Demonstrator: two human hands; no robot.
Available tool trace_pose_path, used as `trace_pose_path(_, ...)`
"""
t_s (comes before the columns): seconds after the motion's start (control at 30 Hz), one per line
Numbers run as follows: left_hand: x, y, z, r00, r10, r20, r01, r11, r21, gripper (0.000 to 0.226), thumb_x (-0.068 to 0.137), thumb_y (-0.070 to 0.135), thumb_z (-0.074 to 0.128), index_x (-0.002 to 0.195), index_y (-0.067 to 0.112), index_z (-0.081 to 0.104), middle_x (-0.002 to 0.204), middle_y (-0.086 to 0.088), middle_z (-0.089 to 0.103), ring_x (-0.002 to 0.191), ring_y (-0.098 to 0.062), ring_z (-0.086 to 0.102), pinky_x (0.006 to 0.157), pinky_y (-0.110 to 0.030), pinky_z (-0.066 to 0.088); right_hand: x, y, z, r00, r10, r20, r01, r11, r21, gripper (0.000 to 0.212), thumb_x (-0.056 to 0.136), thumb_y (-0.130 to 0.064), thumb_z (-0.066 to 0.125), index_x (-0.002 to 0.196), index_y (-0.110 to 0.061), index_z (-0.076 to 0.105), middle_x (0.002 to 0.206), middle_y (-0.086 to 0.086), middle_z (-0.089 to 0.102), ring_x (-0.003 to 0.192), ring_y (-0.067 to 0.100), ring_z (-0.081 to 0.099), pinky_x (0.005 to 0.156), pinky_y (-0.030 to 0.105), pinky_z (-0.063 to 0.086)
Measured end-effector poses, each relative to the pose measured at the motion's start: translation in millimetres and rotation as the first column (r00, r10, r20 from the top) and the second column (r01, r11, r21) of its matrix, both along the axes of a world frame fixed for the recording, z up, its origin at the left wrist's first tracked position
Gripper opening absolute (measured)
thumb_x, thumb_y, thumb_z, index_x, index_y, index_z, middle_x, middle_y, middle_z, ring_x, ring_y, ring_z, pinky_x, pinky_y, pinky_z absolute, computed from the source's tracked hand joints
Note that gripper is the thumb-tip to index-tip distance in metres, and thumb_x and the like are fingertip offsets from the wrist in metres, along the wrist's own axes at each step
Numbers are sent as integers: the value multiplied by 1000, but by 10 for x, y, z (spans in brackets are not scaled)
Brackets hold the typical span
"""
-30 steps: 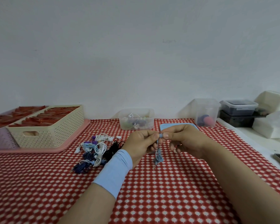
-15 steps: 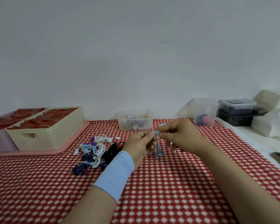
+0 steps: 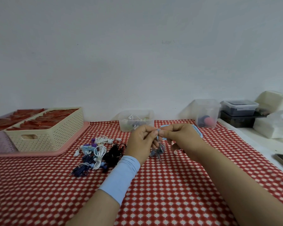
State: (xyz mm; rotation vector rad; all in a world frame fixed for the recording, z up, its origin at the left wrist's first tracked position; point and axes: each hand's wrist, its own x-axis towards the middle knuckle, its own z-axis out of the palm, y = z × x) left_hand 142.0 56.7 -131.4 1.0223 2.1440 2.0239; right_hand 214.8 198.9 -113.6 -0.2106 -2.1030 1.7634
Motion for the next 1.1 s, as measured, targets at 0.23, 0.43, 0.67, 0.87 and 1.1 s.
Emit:
trace_pose_path(0.23,-21,-24,25,999,-36,40,36,999,6,9,98,9,57,102,12,64,76,0,74,60,-10,64,62,-22,56,61,75,65,985,150,80,-135,977,-163,21,96,-24,64,100,-11,80,102,12,75,65,11,54,54,25,43)
trace_pose_path(0.43,-23,-34,38,981,-148,124,145,989,35,12,98,10,55,95,12,66,74,2,72,64,-12,62,64,-24,53,64,100,75,968,227,103,-193,944,-266,19,90,-21,68,102,-12,79,90,8,72,61,10,57,48,21,44)
trace_pose_path(0.67,-8,-52,41,930,-274,246,254,961,109,15,99,8,52,94,9,66,70,2,68,61,-8,57,61,-20,50,50,128,60,945,305,120,-262,923,-283,23,79,-27,70,95,-13,80,85,5,72,61,10,57,46,18,42)
trace_pose_path(0.87,-27,-71,17,908,-304,286,285,952,109,14,100,6,50,99,6,64,67,2,66,60,-7,56,60,-19,49,16,92,36,954,257,155,-219,949,-226,26,75,-30,73,93,-13,79,86,7,72,59,10,58,45,18,42)
trace_pose_path(1.1,-27,-43,33,909,-275,312,236,959,157,11,98,11,55,99,9,66,76,-2,70,62,-12,60,62,-23,53,66,102,84,980,189,67,-170,960,-224,22,87,-24,71,107,-13,76,96,11,76,64,16,65,49,23,46)
